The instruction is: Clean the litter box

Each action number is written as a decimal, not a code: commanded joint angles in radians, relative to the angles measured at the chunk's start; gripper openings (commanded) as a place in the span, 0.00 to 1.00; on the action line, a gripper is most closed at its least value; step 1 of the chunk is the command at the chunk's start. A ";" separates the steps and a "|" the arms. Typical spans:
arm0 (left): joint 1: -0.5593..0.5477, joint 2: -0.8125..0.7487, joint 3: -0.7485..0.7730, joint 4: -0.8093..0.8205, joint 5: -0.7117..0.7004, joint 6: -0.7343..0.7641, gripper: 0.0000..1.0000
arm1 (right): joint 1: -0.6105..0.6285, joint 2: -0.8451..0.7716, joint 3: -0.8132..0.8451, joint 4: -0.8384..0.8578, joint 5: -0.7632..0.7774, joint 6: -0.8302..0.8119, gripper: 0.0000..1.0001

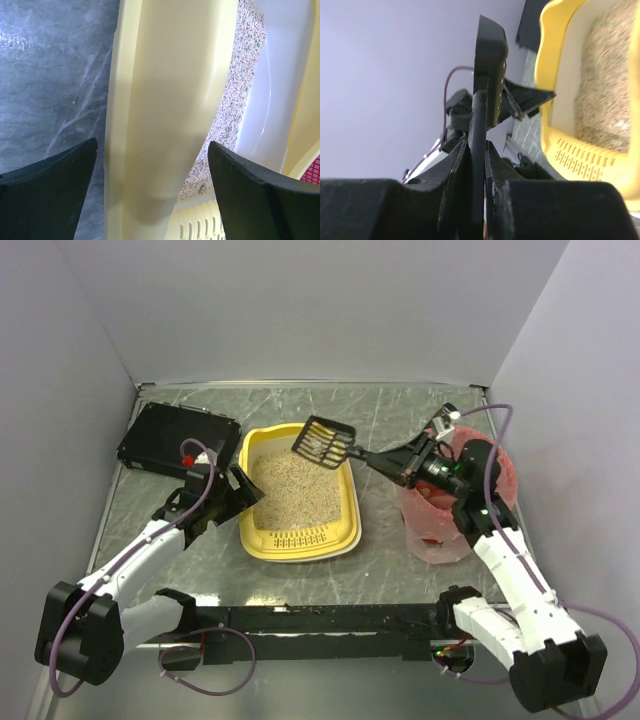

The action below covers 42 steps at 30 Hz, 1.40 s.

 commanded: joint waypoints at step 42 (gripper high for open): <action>-0.003 0.084 0.142 -0.058 0.024 0.038 0.97 | -0.951 -0.200 0.414 -1.102 0.320 -0.692 0.00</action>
